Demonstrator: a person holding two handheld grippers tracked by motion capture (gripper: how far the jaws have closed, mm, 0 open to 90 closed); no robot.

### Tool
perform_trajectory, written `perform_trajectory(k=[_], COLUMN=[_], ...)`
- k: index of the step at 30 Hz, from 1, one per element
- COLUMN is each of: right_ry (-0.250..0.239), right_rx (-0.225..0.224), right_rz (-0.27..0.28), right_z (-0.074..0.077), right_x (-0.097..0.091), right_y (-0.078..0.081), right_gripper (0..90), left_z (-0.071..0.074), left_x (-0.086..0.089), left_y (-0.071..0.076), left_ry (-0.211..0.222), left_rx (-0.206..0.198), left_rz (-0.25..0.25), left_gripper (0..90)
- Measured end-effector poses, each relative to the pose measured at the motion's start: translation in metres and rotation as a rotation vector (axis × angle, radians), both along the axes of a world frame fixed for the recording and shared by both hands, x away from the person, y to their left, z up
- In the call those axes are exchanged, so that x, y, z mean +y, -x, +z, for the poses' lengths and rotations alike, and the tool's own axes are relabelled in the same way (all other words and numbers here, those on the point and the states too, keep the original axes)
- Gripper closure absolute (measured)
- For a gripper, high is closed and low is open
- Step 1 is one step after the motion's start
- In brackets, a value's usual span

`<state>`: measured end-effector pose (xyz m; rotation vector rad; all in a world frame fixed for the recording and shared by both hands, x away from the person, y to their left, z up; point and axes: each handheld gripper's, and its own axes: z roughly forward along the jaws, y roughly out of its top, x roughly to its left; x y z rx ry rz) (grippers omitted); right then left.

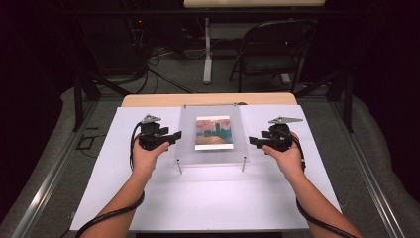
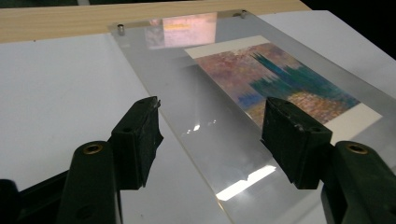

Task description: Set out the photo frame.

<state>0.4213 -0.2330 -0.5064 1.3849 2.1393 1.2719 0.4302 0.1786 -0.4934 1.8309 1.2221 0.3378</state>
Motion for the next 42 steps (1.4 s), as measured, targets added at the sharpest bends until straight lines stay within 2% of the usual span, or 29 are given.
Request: perform_trajectory(k=[9,15,19,27,34,42], right_ry=[0.018,0.002,0.001,-0.007,-0.025,-0.037], right_rx=[-0.007,0.003,0.020,0.038,0.060,0.091], right_rz=[-0.024,-0.037,-0.036,-0.034,-0.032,-0.022], right_z=[-0.005,-0.010,-0.014,-0.016,-0.018,-0.021], right_x=[0.012,0.022,0.027,0.033,0.035,0.040], right_y=[-0.024,-0.036,-0.043,-0.055,-0.060,-0.065], right_gripper=[38.7,38.5,38.5,38.6,38.5,37.3], left_z=[-0.008,-0.013,-0.015,-0.026,-0.032,-0.033], left_x=[-0.010,-0.015,-0.016,-0.015,-0.018,-0.026], left_y=[-0.023,-0.036,-0.040,-0.049,-0.055,-0.058], left_ry=[-0.013,-0.022,-0.027,-0.015,0.010,0.005], left_rx=[0.020,0.032,0.039,0.072,0.098,0.113], left_rz=[0.015,0.023,0.008,0.025,0.025,0.007], left_gripper=[37.3,37.5,40.6,40.2,40.0,39.7])
